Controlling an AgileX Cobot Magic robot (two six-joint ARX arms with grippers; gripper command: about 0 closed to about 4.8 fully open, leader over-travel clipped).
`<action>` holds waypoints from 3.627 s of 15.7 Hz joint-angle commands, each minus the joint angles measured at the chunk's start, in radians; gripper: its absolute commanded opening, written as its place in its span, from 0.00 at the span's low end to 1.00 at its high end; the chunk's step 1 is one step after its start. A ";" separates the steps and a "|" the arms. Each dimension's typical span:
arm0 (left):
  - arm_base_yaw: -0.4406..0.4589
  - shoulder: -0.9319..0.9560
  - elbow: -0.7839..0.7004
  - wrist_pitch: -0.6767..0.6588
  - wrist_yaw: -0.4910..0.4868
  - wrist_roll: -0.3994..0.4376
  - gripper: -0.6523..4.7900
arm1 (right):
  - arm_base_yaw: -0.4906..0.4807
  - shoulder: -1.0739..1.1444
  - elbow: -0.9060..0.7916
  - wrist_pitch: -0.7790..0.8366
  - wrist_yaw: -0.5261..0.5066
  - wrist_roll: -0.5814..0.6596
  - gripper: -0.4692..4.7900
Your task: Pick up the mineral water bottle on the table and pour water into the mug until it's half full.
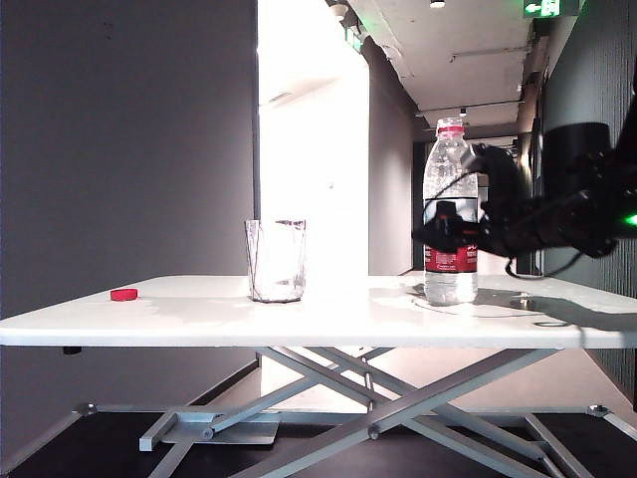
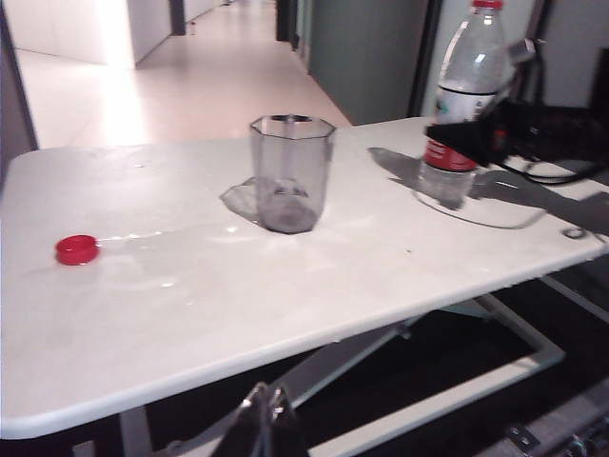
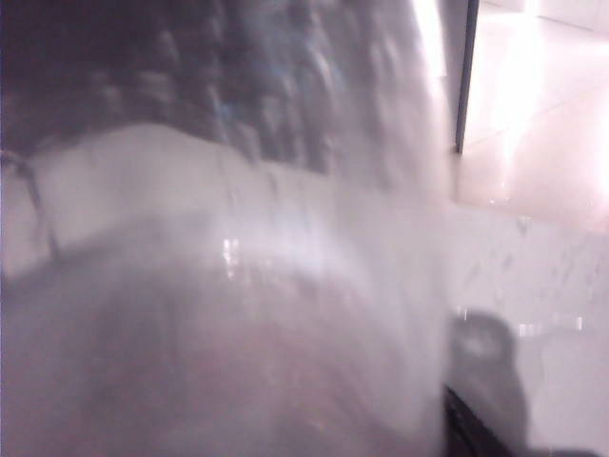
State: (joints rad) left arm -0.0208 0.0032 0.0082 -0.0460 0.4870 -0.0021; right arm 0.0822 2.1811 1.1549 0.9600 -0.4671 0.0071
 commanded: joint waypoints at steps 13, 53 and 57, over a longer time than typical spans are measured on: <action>-0.001 0.001 0.002 -0.088 0.033 -0.003 0.11 | 0.003 -0.007 0.025 0.009 -0.008 0.000 1.00; -0.001 0.000 0.002 -0.089 0.031 0.021 0.11 | 0.340 -0.201 0.306 -0.855 0.789 -0.895 0.47; 0.000 0.001 0.002 -0.089 0.030 0.021 0.11 | 0.359 -0.184 0.306 -0.822 0.870 -1.067 0.47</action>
State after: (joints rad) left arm -0.0208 0.0032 0.0086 -0.1329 0.5133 0.0109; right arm 0.4351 2.0014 1.4498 0.0685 0.3622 -1.0000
